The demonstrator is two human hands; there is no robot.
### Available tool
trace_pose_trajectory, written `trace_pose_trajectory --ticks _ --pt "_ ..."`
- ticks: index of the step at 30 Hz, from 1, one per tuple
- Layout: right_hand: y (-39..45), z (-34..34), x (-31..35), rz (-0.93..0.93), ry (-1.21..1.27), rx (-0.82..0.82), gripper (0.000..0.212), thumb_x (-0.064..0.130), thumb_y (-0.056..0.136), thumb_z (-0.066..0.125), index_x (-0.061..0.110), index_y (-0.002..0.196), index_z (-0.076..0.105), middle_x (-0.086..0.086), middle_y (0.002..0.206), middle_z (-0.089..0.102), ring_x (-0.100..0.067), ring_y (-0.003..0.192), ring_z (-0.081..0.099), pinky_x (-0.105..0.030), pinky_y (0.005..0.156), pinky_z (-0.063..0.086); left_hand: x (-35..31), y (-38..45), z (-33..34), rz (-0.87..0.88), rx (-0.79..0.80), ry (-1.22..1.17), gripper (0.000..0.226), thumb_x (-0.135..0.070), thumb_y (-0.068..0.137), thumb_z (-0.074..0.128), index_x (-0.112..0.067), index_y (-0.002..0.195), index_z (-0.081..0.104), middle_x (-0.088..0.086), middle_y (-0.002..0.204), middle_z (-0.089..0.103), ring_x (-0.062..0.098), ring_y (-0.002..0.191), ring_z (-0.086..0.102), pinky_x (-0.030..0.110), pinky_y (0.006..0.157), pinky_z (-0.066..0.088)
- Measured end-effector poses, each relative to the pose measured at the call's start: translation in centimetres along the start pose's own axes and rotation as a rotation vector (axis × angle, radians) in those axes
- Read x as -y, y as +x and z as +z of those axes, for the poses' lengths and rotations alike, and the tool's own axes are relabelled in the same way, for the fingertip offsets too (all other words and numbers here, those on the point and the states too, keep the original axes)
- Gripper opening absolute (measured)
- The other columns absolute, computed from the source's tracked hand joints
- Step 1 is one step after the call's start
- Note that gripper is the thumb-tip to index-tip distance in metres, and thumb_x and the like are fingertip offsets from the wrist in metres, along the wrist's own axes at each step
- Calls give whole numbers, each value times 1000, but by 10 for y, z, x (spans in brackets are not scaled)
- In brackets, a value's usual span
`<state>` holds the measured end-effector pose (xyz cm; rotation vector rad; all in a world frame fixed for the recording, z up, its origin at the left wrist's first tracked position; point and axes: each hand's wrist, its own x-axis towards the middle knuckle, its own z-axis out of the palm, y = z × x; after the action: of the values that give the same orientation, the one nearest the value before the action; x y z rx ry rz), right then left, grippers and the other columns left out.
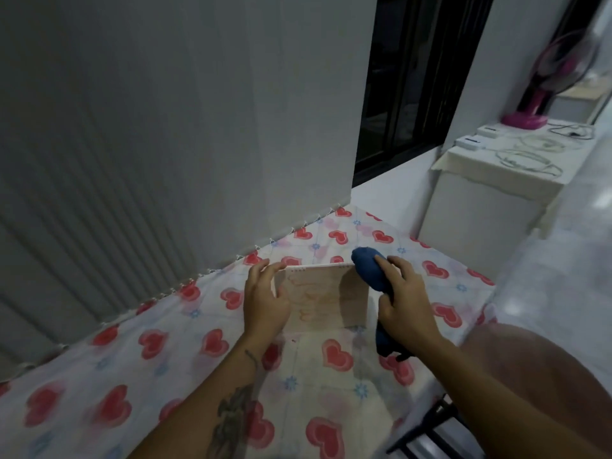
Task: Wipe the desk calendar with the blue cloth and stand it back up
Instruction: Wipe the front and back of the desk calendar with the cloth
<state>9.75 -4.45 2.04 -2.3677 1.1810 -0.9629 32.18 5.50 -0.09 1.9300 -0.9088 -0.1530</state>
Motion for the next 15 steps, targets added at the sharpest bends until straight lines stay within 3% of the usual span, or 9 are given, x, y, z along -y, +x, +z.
trace_pose_trajectory --ticks 2,4,7,8,10,15 --pt "0 8 3 22 -22 1 66 -1 80 58 20 141 42 -7 142 41 -26 120 42 -40 100 42 4 16 1 -19 33 -70 10 -21 94 65 -30 99 68 -5 144 48 17 130 43 20 95 35" --pt "0 14 3 37 -50 -4 67 0 80 59 21 141 41 -6 142 41 -24 119 42 -37 99 41 8 30 2 -62 70 -130 18 -13 92 65 -27 82 67 -8 133 53 14 123 46 20 96 36" --pt "0 20 4 39 -87 13 67 2 81 59 24 141 39 -3 143 38 -22 121 40 -29 97 36 13 38 2 -97 135 -192 23 -9 92 64 -24 74 67 -13 115 60 9 106 53 -2 74 37" --pt "1 22 4 37 -93 19 67 2 81 59 24 141 39 -2 144 37 -22 122 39 -28 97 35 16 40 3 -95 151 -211 21 -9 92 64 -23 76 68 -12 109 64 10 100 57 -3 65 39" --pt "2 24 5 37 -97 18 67 2 82 59 25 141 38 -2 144 35 -22 123 38 -27 97 34 20 43 4 -80 180 -236 22 -9 94 62 -24 80 69 -7 98 69 12 91 62 3 60 45" --pt "1 24 5 -10 -157 15 71 0 79 63 22 142 39 -7 148 31 -26 125 36 -29 97 33 17 50 8 -69 146 -228 35 2 92 55 -26 75 69 -9 87 71 8 86 64 15 71 51"
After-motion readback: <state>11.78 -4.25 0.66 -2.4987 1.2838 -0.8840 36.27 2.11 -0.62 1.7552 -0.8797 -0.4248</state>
